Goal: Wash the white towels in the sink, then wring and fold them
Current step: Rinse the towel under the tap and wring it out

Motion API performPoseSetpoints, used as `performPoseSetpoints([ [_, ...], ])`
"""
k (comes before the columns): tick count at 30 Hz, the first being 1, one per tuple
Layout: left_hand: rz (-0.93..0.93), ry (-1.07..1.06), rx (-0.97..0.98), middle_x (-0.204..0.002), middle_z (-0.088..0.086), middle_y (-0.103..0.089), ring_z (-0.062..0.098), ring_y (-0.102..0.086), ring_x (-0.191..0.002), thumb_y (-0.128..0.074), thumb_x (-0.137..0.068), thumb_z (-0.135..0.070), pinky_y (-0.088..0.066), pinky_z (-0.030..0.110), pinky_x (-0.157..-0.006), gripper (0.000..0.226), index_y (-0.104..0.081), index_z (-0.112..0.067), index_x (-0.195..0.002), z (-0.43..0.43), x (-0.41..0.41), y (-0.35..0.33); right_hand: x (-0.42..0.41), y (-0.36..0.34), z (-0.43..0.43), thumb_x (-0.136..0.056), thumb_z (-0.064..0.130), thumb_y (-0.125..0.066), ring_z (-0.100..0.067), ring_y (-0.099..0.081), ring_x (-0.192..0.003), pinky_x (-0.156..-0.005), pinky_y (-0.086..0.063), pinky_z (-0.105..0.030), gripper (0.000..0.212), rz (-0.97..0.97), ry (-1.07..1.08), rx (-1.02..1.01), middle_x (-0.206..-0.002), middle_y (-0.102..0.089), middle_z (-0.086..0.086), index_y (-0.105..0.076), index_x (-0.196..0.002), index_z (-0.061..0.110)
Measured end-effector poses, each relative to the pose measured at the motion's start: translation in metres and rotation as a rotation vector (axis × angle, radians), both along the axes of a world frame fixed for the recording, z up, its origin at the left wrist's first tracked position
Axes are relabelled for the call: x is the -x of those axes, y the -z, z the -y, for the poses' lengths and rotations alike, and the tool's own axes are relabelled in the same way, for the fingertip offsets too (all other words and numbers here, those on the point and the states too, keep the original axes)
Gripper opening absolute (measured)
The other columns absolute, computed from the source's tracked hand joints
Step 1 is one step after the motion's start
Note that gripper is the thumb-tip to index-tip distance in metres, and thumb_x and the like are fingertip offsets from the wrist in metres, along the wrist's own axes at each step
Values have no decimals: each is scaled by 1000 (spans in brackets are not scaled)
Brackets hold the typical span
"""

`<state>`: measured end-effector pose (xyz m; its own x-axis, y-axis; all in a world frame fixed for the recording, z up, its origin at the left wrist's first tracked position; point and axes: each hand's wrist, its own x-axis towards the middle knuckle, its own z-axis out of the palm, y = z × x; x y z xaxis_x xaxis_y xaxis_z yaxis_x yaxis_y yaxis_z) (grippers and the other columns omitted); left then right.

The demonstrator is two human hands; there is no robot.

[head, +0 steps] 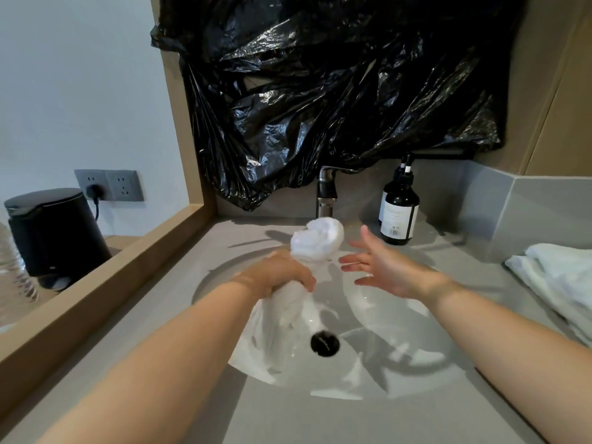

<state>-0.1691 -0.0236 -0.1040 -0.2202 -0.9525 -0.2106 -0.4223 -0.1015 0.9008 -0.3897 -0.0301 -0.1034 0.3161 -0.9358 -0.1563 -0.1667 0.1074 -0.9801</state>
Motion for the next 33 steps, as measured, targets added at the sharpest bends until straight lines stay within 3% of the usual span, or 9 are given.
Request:
performPoseSetpoints([
  [2, -362, -94, -65, -84, 10, -73, 24, -69, -86, -66, -72, 1, -57, 35, -79, 19, -69, 1, -91, -3, 5, -9, 14, 3, 10, -90, 73, -20, -19, -57, -120, -102, -36, -44, 76, 234, 23, -174, -125, -64, -11, -51, -126, 14],
  [5, -736, -116, -79, -73, 7, -67, 18, -65, -67, -58, -76, 1, -53, 30, -67, 12, -69, -4, -74, -12, 14, -22, 3, 14, 15, -90, 74, -8, -16, -56, -114, -101, -31, -42, 88, 197, -18, -248, -124, -64, -7, -59, -123, 10],
  [11, -1246, -175, -136, -71, 7, -65, 18, -60, -71, -50, -86, -5, -56, 31, -59, 14, -62, -2, -78, -23, 34, -30, -34, 5, -14, -83, 78, -36, -44, -60, -110, -92, -51, -48, 94, 351, -203, -484, -122, -61, -27, -61, -124, -3],
  [16, -1116, -109, 7, -81, 4, -69, 18, -67, -83, -62, -68, -4, -51, 36, -86, 17, -65, -9, -85, -5, 26, -25, -24, 8, -12, -71, 80, -44, -32, -55, -121, -102, -43, -44, 92, 440, -362, -415, -134, -57, -15, -53, -138, 18],
  [19, -912, -61, 41, -74, 2, -64, 18, -61, -71, -66, -68, -11, -44, 32, -75, 7, -72, -14, -69, 3, 26, -22, -24, 13, -12, -49, 79, -70, -21, -64, -108, -91, -50, -35, 112, 96, -332, -273, -119, -67, -8, -47, -138, 16],
  [21, -831, -94, 67, -76, 5, -59, 17, -61, -67, -73, -73, -14, -47, 32, -69, 13, -68, -8, -84, 7, 27, -16, -26, 13, -16, -43, 63, -87, -23, -65, -108, -96, -51, -41, 110, -148, -364, -128, -118, -68, -8, -48, -136, 17],
  [26, -834, -331, -18, -69, 2, -60, 13, -62, -56, -75, -82, -11, -52, 28, -56, 24, -63, -4, -101, 14, 34, -1, -56, 13, -22, -75, 39, -71, -6, -58, -107, -95, -47, -27, 50, -633, -129, 327, -114, -61, 17, -55, -122, 34],
  [29, -825, -413, -34, -69, 6, -59, 19, -62, -57, -78, -76, -14, -56, 34, -62, 29, -63, -2, -99, 17, 38, 1, -69, 18, -19, -78, 38, -52, -19, -58, -93, -77, -46, -27, 35, -1033, 30, 470, -107, -63, 6, -56, -112, 29],
  [33, -762, -508, -46, -77, 12, -59, 26, -64, -54, -73, -80, -7, -57, 35, -55, 28, -57, -4, -103, 16, 40, 2, -68, 17, -24, -90, 38, -51, -23, -62, -96, -72, -43, -28, 32, -1193, 49, 719, -105, -62, 2, -52, -117, 21],
])
